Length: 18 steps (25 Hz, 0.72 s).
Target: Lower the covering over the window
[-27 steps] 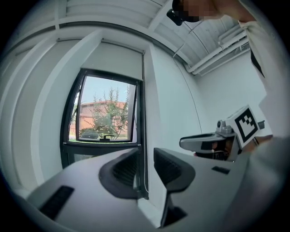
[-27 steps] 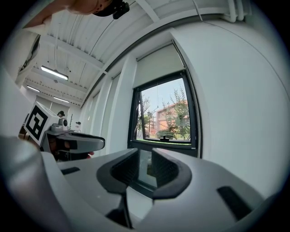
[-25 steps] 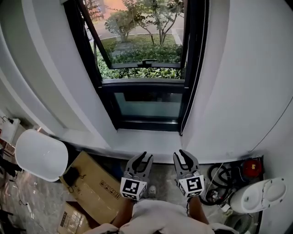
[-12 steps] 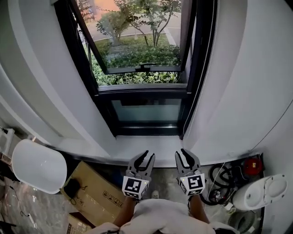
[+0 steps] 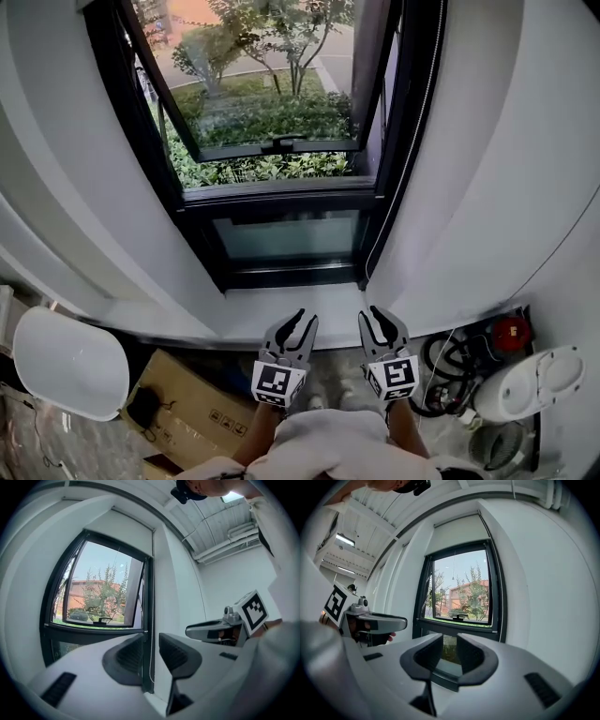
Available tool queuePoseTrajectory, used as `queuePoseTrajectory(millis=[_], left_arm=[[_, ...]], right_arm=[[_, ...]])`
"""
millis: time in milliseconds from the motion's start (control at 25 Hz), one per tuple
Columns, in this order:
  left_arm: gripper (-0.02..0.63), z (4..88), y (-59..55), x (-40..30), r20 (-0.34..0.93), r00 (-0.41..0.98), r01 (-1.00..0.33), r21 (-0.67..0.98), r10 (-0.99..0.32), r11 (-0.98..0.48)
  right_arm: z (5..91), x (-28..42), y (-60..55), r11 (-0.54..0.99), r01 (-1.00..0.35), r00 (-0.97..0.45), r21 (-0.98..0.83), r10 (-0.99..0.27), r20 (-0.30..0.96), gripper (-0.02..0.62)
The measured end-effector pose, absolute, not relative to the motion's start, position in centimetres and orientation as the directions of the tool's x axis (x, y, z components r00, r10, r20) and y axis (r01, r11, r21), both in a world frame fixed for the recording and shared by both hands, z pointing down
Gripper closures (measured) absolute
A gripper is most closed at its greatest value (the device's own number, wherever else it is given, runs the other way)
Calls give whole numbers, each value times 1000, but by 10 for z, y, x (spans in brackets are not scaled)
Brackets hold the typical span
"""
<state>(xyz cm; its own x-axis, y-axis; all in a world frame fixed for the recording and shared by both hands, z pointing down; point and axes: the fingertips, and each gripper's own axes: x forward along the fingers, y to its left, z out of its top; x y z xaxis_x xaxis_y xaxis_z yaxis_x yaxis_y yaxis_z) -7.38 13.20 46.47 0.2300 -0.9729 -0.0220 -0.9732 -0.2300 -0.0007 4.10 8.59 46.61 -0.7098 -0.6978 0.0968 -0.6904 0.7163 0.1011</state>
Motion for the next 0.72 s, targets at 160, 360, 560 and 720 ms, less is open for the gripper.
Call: queuePoseTrajectory(millis=[160, 360, 560, 720], left_arm=[[494, 464, 118, -80, -23, 235, -972, 0, -972, -235], [494, 467, 103, -89, -24, 220, -975, 1, -975, -220], [494, 468, 81, -93, -19, 216, -976, -4, -976, -216], [494, 470, 53, -94, -12, 213, -977, -11, -977, -213]], right_arm=[[469, 33, 72, 717, -689, -710, 104, -697, 103, 509], [473, 21, 55, 729, -676, -721, 104, -684, 107, 509], [475, 12, 33, 739, -667, -732, 98, -674, 100, 509], [478, 10, 6, 743, -664, -736, 84, -670, 98, 509]])
